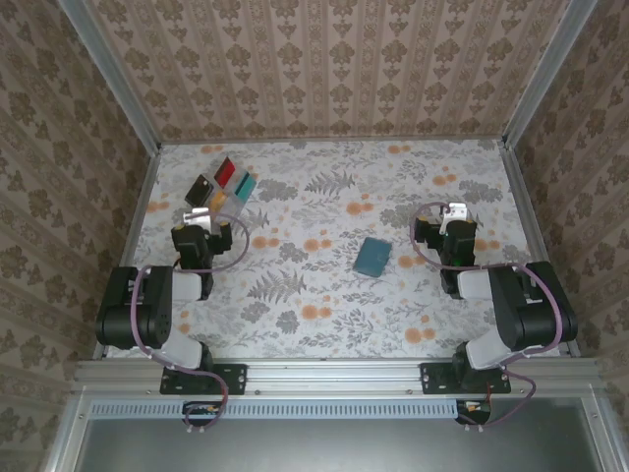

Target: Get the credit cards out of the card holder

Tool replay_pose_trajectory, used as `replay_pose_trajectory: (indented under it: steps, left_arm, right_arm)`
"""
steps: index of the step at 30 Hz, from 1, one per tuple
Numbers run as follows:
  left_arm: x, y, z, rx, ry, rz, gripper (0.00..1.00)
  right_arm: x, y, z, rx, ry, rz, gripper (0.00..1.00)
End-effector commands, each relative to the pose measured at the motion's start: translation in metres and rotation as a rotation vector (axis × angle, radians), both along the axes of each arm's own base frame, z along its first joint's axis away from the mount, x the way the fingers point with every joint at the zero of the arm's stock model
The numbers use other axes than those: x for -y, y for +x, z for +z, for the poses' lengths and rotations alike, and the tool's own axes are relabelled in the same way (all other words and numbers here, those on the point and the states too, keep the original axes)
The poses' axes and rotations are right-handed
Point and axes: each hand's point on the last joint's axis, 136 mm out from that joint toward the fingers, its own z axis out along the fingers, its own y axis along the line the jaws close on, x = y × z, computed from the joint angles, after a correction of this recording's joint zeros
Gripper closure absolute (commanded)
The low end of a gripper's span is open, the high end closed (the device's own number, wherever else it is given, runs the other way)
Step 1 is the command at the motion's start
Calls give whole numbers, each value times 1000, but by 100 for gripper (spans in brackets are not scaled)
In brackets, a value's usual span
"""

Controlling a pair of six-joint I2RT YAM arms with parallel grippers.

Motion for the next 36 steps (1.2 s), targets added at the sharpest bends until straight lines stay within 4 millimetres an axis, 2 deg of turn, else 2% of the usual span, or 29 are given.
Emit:
replay_pose_trajectory:
  steps: [1,31,36]
  left_arm:
    - [-4,8,11,40,9,15,0]
    - [-3,8,12,42,6,6,0]
    - [-9,5,19,63,14,49,0]
  right_arm:
    - [1,7,10,38,-6,-10,0]
    - [1,7,11,41,-4,-10,0]
    - [4,5,14,49,-8,-28,0]
